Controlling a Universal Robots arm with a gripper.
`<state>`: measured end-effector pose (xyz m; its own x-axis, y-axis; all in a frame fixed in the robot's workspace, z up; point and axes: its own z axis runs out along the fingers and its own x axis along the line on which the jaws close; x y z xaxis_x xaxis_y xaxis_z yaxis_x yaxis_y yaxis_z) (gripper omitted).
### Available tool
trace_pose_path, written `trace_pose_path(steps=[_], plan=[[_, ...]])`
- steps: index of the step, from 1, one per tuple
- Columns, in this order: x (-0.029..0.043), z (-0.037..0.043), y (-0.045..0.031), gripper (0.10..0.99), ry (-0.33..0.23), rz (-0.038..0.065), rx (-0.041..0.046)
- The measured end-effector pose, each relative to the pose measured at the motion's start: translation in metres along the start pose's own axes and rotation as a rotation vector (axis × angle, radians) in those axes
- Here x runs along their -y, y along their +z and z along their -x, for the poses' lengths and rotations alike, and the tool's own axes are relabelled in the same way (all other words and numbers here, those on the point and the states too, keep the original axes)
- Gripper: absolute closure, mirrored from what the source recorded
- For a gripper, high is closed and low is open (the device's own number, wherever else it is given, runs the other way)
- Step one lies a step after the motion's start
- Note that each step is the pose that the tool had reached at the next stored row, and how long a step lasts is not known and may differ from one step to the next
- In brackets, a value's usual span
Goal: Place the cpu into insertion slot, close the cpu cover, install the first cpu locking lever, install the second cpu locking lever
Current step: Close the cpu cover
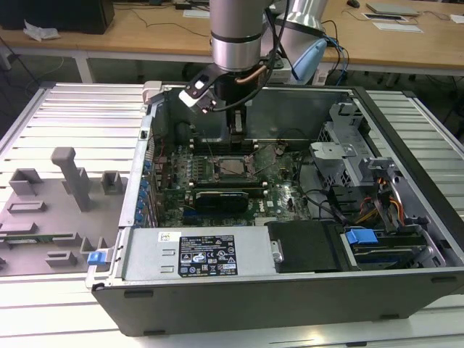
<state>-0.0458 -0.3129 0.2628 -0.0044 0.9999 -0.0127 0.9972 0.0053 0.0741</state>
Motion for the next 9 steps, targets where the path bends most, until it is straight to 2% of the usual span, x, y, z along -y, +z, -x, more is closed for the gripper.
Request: trace_pose_path(steps=[3, 4, 9], plan=[[-0.0014, 0.0003, -0.0188, 0.980, 0.000, 0.004, 0.0001], [-0.0016, 0.0003, -0.0226, 0.980, 0.000, 0.004, 0.0002], [-0.0033, 0.0003, -0.0227, 0.980, 0.000, 0.004, 0.0002]])
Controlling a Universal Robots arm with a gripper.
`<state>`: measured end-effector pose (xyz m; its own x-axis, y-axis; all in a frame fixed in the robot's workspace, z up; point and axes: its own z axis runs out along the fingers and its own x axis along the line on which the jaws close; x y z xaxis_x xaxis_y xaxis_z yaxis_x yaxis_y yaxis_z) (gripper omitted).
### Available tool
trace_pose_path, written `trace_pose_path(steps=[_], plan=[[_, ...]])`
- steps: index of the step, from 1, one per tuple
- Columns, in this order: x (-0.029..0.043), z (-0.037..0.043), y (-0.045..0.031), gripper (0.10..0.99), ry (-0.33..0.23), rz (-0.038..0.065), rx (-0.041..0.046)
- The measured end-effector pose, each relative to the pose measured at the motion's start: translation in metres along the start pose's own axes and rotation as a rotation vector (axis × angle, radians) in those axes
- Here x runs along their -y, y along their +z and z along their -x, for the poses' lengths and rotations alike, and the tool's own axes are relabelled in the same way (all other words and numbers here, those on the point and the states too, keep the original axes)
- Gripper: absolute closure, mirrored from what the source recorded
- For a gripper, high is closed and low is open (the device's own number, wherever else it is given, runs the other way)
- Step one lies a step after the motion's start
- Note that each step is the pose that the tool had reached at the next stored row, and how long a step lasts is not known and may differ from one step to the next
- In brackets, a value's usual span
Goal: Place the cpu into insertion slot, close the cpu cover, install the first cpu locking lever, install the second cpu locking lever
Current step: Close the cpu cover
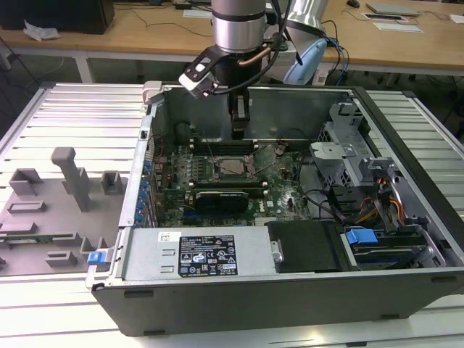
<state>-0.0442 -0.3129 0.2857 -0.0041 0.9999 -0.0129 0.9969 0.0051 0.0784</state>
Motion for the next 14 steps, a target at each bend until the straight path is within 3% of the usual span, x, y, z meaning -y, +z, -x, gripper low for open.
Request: trace_pose_path(steps=[7, 12, 14], plan=[[-0.0277, 0.0001, 0.0023, 0.980, 0.000, 0.000, -0.0002], [-0.0404, 0.0002, 0.0032, 0.980, 0.000, 0.000, 0.0005], [-0.0488, 0.0002, 0.0039, 0.980, 0.000, 0.000, 0.0014]])
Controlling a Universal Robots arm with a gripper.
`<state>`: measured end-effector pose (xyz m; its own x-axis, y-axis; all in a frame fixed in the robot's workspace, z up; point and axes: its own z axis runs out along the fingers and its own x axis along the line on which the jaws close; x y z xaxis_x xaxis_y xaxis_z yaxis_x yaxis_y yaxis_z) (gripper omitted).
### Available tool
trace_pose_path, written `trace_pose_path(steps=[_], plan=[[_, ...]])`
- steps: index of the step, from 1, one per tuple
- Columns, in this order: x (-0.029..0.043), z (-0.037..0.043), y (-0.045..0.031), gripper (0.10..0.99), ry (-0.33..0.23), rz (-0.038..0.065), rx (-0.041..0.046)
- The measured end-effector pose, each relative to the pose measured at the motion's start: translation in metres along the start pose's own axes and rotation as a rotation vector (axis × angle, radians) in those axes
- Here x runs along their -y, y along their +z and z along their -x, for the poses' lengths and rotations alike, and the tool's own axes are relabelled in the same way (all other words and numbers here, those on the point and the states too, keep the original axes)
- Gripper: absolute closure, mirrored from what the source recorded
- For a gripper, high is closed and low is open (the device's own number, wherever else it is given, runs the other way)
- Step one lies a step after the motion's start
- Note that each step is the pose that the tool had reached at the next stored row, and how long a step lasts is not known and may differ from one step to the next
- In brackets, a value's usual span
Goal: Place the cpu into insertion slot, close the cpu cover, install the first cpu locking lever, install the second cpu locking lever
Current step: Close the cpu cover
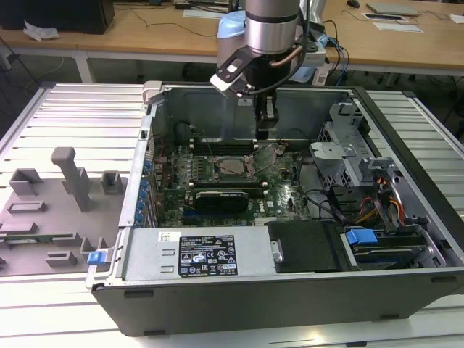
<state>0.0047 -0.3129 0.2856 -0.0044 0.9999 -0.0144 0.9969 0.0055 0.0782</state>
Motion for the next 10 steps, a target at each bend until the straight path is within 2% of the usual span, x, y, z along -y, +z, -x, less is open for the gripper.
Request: trace_pose_path(steps=[10], plan=[[-0.0252, 0.0001, 0.0030, 0.980, 0.000, 0.000, 0.0062]])
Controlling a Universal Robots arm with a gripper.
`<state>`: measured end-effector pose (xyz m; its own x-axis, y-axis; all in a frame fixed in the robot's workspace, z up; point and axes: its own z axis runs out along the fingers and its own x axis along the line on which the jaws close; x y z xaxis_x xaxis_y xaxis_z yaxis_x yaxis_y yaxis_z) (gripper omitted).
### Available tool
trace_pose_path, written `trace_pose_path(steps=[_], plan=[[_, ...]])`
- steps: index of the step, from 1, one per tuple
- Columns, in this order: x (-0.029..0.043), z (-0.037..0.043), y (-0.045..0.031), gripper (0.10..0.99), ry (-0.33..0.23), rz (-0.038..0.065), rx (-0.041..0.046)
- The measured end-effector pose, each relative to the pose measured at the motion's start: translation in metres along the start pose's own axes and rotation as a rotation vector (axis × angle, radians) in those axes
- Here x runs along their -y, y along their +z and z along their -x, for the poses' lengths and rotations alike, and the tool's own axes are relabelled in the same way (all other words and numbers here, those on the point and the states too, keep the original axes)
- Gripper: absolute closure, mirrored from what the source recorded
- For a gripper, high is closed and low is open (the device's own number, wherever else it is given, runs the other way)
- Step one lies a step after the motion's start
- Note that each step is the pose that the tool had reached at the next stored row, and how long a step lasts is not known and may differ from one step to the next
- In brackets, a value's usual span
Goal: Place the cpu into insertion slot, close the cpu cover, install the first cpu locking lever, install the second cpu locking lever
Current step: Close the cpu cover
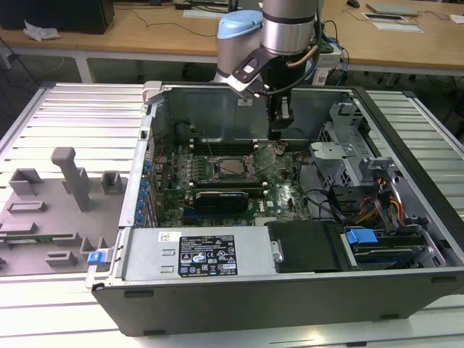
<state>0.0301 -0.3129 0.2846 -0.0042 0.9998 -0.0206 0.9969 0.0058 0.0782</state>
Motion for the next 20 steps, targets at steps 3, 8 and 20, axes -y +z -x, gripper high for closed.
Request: trace_pose_path(steps=[3, 8, 20], plan=[[-0.0035, -0.0001, 0.0072, 0.980, 0.000, 0.000, 0.0009], [-0.0148, -0.0003, 0.0191, 0.980, 0.000, -0.002, 0.0018], [-0.0257, -0.0006, 0.0405, 0.980, -0.001, -0.014, 0.0022]])
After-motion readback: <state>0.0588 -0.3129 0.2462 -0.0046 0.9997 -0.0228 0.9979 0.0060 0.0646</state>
